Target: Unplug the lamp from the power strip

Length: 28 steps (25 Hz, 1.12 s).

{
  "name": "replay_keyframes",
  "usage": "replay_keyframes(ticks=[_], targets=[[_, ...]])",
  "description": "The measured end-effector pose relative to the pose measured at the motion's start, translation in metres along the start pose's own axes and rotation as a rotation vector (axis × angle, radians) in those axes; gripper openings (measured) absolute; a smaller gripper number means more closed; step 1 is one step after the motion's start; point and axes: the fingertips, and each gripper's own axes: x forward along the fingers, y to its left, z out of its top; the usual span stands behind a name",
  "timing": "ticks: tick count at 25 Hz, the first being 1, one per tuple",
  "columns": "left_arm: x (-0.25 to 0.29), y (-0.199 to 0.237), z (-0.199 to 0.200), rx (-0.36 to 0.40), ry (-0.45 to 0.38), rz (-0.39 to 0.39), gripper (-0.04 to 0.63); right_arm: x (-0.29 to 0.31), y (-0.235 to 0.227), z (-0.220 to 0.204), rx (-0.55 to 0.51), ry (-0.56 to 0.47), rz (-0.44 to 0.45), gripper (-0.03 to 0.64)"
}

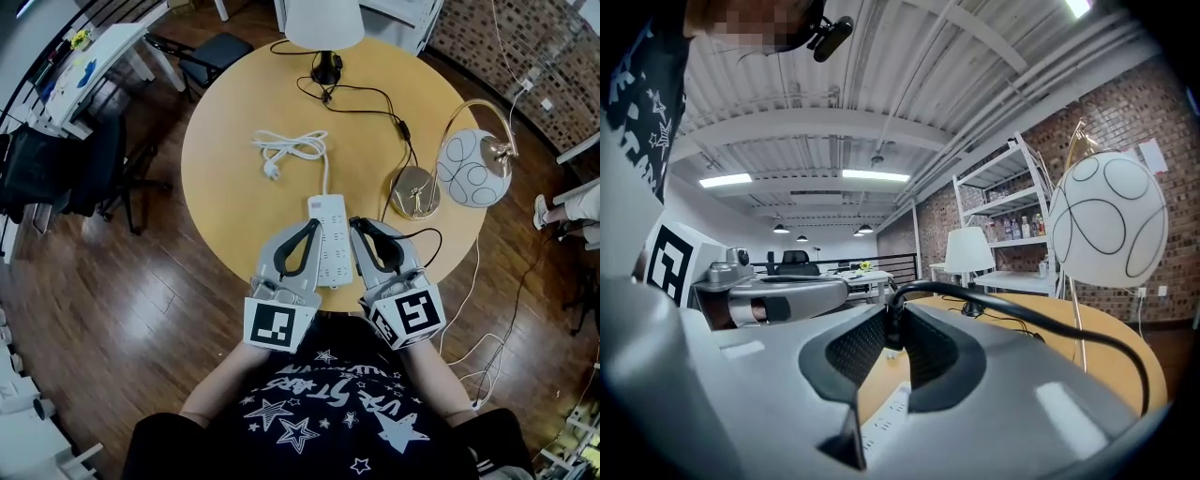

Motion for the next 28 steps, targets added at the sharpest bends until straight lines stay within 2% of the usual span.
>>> replay_keyframes(ticks=[28], targets=[[0.007, -0.011, -0.011, -0.022, 0.041, -0.01, 0.005, -0.001, -0.012, -0.007, -0.036, 0.031, -0.025, 0.06]])
